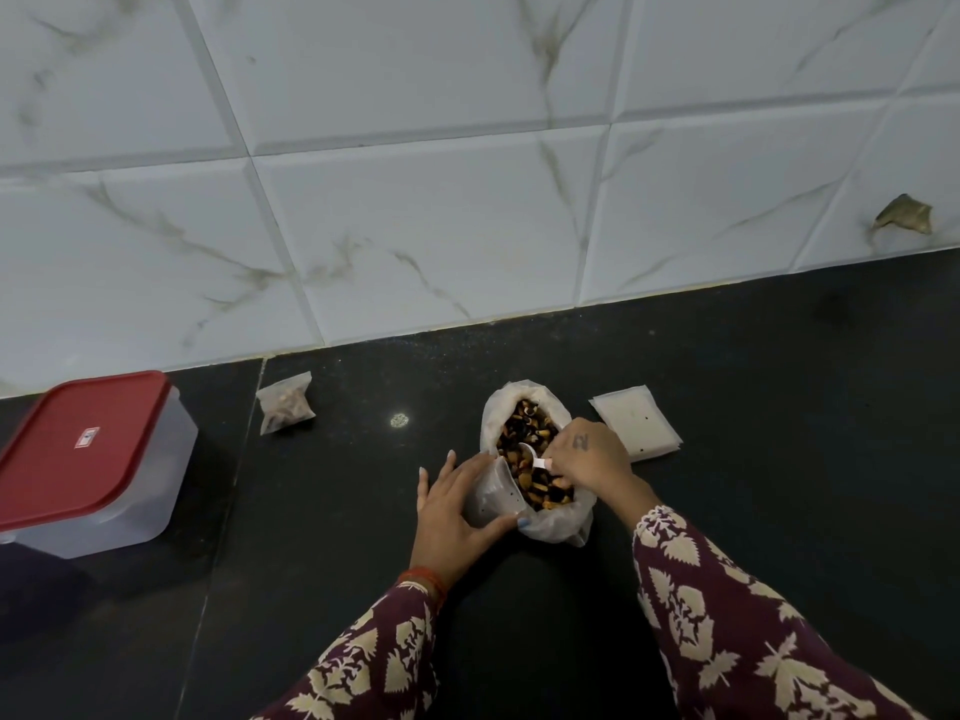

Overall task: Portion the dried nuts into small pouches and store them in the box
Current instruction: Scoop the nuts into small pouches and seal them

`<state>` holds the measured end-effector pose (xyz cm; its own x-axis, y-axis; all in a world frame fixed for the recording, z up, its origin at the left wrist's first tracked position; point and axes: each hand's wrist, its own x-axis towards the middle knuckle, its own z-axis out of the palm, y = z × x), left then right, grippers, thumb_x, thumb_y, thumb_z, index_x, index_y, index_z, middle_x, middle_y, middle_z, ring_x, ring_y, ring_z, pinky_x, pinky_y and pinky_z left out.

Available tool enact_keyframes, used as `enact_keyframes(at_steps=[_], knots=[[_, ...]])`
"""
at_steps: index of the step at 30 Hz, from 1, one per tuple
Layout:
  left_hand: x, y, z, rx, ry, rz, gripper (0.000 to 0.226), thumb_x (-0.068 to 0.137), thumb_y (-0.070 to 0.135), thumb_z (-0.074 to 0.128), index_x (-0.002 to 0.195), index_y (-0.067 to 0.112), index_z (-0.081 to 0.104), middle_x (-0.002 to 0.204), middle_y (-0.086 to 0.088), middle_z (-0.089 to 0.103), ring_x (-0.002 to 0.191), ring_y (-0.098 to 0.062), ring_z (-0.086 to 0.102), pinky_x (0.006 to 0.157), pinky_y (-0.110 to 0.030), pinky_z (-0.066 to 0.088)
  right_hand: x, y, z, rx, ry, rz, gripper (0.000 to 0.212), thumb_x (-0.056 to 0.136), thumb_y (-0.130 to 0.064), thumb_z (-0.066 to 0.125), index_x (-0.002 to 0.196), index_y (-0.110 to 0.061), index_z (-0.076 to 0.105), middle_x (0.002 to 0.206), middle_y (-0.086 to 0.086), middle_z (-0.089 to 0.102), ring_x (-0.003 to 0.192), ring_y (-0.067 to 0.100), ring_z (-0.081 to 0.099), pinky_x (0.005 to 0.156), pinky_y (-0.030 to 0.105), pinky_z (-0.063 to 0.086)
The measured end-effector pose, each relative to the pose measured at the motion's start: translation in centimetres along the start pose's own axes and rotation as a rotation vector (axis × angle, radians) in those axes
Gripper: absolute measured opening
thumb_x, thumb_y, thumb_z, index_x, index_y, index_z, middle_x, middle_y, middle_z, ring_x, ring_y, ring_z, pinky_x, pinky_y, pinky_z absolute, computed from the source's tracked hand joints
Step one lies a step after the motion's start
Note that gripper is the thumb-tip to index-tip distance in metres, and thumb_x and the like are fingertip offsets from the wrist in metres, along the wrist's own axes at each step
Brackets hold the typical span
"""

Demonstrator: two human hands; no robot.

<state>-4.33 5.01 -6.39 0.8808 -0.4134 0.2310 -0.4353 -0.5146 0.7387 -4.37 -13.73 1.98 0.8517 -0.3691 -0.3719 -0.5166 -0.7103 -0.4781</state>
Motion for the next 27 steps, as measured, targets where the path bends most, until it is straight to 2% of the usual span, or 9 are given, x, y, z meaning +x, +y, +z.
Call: enact_keyframes(at_steps=[4,9,12,14,15,20,22,25,27], knots=[[-0.1,0.0,-0.1,0.002,-0.007,-0.016,0.067,0.065,0.075,0.057,0.125,0.057,0.033,0.135,0.04,0.028,0.143,-0.006,0.014,0.118,-0.041,-0.008,-0.4,-0.1,-1.4,0.198,-0.137,0.161,0.006,0.083,-0.011,0.065,0.085,-0.012,0.071,0.077,0.001,0.072,0.068,0.01,0.066,0.063,0.024,0.046],[-0.1,0.4,-0.2,-0.035,-0.012,-0.049,0.069,0.064,0.076,0.058,0.125,0.055,0.034,0.135,0.034,0.035,0.142,-0.006,0.021,0.119,-0.039,-0.007,-1.6,0.5,-1.8,0.444,-0.083,0.214,0.009,0.085,-0.005,0.063,0.087,-0.011,0.07,0.077,0.002,0.07,0.054,0.007,0.061,0.042,0.015,0.036],[-0.2,0.7,-0.3,-0.118,0.029,-0.086,0.077,0.063,0.074,0.062,0.131,0.045,0.039,0.133,0.026,0.047,0.129,0.014,0.031,0.12,-0.041,-0.003,-2.0,1.4,-1.8,0.545,-0.022,0.223,0.008,0.084,-0.006,0.065,0.087,-0.012,0.07,0.082,0.006,0.072,0.061,0.011,0.064,0.049,0.019,0.037],[-0.2,1.0,-0.3,-0.162,0.052,-0.11,0.083,0.062,0.073,0.063,0.134,0.038,0.041,0.129,0.031,0.044,0.119,0.029,0.026,0.12,-0.039,-0.002,-2.4,1.9,-1.7,0.591,0.014,0.196,0.008,0.083,-0.006,0.066,0.086,-0.012,0.07,0.078,0.005,0.072,0.062,0.012,0.065,0.052,0.02,0.036],[-0.1,1.2,-0.3,-0.171,0.06,-0.122,0.086,0.062,0.074,0.063,0.136,0.036,0.041,0.129,0.033,0.042,0.118,0.029,0.025,0.12,-0.039,-0.001,-2.6,2.2,-1.6,0.624,0.032,0.184,0.007,0.083,-0.007,0.067,0.085,-0.012,0.07,0.075,0.004,0.071,0.061,0.012,0.064,0.052,0.02,0.035],[0.6,1.7,-0.6,-0.14,0.067,-0.153,0.087,0.061,0.076,0.061,0.136,0.037,0.041,0.134,0.023,0.046,0.128,0.002,0.038,0.119,-0.046,0.005,-3.8,2.3,-2.0,0.796,0.065,0.163,0.01,0.082,-0.005,0.068,0.084,-0.015,0.068,0.076,0.002,0.069,0.061,0.011,0.063,0.049,0.019,0.035],[0.8,1.8,-0.8,-0.144,0.061,-0.149,0.085,0.061,0.076,0.061,0.134,0.037,0.043,0.135,0.02,0.048,0.13,-0.003,0.039,0.119,-0.049,0.007,-4.5,1.8,-2.1,0.82,0.037,0.124,0.01,0.083,-0.007,0.068,0.085,-0.017,0.068,0.078,0.0,0.07,0.061,0.009,0.062,0.049,0.019,0.036],[1.0,2.2,-1.1,-0.173,0.06,-0.156,0.083,0.06,0.076,0.062,0.131,0.038,0.046,0.132,0.019,0.052,0.127,-0.003,0.043,0.118,-0.051,0.007,-5.3,1.1,-1.9,0.733,0.024,-0.017,0.014,0.083,-0.011,0.069,0.096,-0.017,0.071,0.085,-0.003,0.069,0.068,0.009,0.065,0.062,0.021,0.049],[1.1,2.5,-1.1,-0.215,0.066,-0.165,0.077,0.06,0.074,0.064,0.127,0.041,0.048,0.125,0.021,0.056,0.12,0.001,0.047,0.118,-0.051,0.008,-5.7,0.6,-1.1,0.533,0.085,-0.14,0.015,0.084,-0.017,0.069,0.099,-0.02,0.072,0.085,-0.007,0.07,0.073,0.008,0.068,0.075,0.026,0.055]])
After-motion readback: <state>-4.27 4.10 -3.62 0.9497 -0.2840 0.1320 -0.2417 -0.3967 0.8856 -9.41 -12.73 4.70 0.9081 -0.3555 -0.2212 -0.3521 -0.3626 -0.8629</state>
